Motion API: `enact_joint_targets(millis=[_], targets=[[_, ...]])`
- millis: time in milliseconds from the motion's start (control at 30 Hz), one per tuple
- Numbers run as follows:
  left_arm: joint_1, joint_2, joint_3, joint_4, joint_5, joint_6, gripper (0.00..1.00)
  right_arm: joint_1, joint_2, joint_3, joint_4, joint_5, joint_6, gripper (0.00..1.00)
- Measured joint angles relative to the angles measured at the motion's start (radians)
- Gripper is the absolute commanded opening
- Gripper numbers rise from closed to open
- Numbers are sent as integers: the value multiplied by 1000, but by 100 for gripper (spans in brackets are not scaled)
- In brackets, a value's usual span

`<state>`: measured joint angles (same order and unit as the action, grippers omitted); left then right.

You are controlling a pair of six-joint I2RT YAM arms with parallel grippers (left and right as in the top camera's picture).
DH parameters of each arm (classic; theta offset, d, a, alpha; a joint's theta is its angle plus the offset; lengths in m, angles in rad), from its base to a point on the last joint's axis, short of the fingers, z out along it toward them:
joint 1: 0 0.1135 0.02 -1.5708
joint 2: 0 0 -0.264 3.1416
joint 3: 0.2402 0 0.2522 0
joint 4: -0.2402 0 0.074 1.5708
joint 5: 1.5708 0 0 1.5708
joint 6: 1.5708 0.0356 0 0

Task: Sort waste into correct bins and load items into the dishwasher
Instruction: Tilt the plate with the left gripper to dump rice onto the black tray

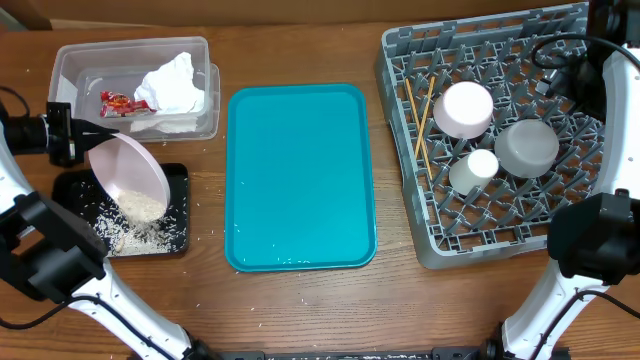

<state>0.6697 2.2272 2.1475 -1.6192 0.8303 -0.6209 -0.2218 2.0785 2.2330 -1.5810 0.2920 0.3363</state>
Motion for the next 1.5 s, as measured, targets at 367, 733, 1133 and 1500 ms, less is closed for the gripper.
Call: enact_joint_targets(millis=[367,733,1133,1500], targets=[[46,0,-27,-40,112,79,4,0,0,0,1,0,0,100],[61,0,-32,-68,188,192,4,0,0,0,0,0,0,100],[75,0,-55,-60,247,268,4,0,0,0,0,0,0,100],[86,-1,-79,-68,410,333,4,0,0,0,0,0,0,100]])
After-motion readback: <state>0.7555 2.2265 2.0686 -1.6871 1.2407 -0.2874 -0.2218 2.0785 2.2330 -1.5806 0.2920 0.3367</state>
